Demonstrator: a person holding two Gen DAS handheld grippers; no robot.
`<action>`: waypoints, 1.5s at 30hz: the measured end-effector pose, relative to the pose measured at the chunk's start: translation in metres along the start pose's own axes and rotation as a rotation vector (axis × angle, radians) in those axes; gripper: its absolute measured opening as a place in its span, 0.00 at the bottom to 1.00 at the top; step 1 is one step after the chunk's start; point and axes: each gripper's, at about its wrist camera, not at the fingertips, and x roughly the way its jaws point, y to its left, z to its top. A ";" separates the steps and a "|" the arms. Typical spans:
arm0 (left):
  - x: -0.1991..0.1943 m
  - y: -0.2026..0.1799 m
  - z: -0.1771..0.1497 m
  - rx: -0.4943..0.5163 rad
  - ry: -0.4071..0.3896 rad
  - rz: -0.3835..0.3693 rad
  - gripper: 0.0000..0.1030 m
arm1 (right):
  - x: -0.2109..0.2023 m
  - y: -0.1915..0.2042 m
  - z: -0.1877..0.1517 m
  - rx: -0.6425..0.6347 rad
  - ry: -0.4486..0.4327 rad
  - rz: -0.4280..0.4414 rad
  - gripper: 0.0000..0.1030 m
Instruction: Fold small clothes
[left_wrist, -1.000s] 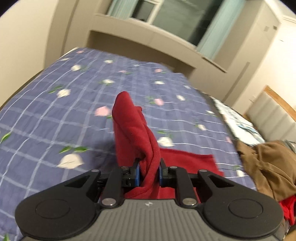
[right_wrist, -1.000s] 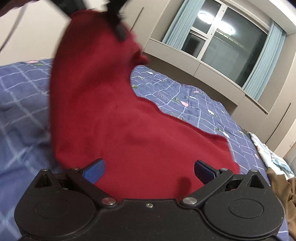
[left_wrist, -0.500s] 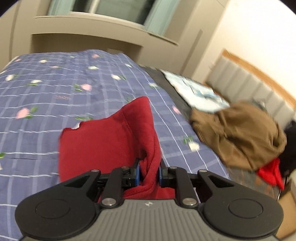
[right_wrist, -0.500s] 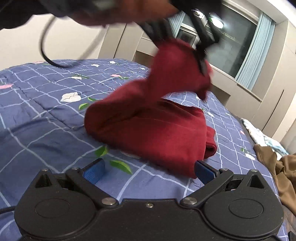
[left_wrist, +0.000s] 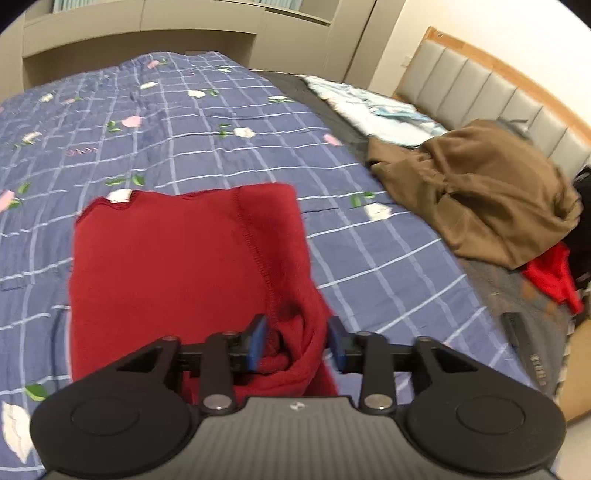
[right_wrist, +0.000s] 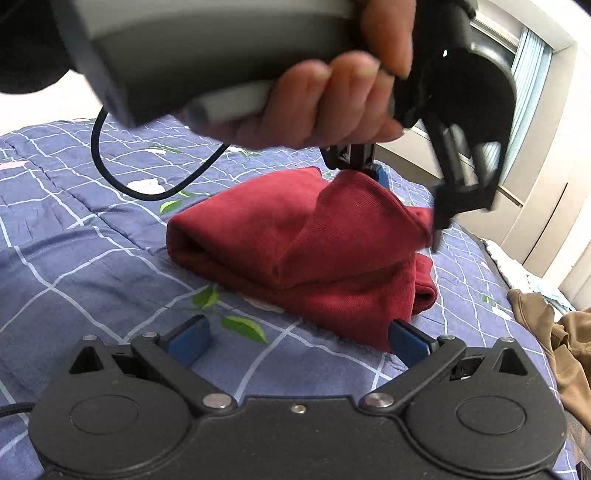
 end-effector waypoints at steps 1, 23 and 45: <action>-0.002 0.001 0.001 -0.004 -0.001 -0.018 0.55 | 0.000 -0.001 0.000 0.001 0.000 0.000 1.00; -0.083 0.180 -0.051 -0.373 -0.102 0.208 0.96 | -0.032 -0.037 0.017 0.292 -0.080 -0.176 1.00; -0.036 0.150 -0.087 -0.240 0.012 0.158 0.98 | 0.020 -0.105 -0.019 0.584 0.115 -0.213 1.00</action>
